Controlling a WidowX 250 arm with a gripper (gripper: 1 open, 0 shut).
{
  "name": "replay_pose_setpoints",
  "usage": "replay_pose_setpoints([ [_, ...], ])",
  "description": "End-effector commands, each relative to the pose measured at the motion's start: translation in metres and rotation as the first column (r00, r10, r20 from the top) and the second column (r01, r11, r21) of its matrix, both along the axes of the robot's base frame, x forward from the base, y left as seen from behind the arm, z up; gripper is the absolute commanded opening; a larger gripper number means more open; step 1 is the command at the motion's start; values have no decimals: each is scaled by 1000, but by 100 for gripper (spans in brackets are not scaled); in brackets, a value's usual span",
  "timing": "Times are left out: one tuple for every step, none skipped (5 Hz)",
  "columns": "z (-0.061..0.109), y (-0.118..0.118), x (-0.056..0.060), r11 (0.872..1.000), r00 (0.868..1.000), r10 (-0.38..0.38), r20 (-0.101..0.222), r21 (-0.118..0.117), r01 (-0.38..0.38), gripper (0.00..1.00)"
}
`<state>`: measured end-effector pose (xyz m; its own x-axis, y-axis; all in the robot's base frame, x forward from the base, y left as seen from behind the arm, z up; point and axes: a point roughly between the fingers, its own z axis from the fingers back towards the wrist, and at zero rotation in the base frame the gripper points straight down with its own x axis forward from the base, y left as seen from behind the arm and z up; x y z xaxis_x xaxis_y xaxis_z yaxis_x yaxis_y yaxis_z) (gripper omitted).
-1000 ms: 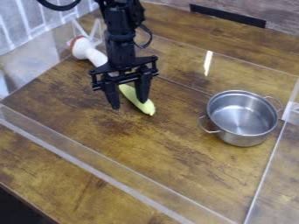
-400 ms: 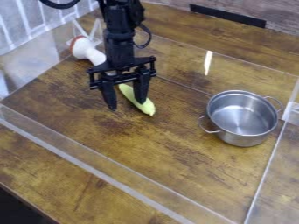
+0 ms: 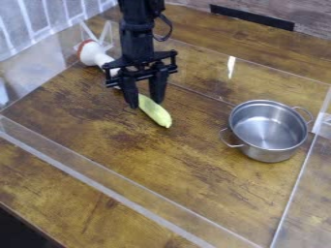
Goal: Move the green spoon to the right
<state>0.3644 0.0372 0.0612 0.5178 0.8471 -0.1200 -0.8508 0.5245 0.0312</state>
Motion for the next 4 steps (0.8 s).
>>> replay_pose_setpoints([
  [23, -4, 15, 1000, 998, 26, 53, 12, -26, 0],
  [18, -14, 8, 1000, 999, 26, 40, 17, -27, 100],
  [14, -23, 1, 1000, 999, 22, 28, 20, -23, 0],
  [31, -22, 0, 997, 996, -81, 40, 19, 80, 0],
])
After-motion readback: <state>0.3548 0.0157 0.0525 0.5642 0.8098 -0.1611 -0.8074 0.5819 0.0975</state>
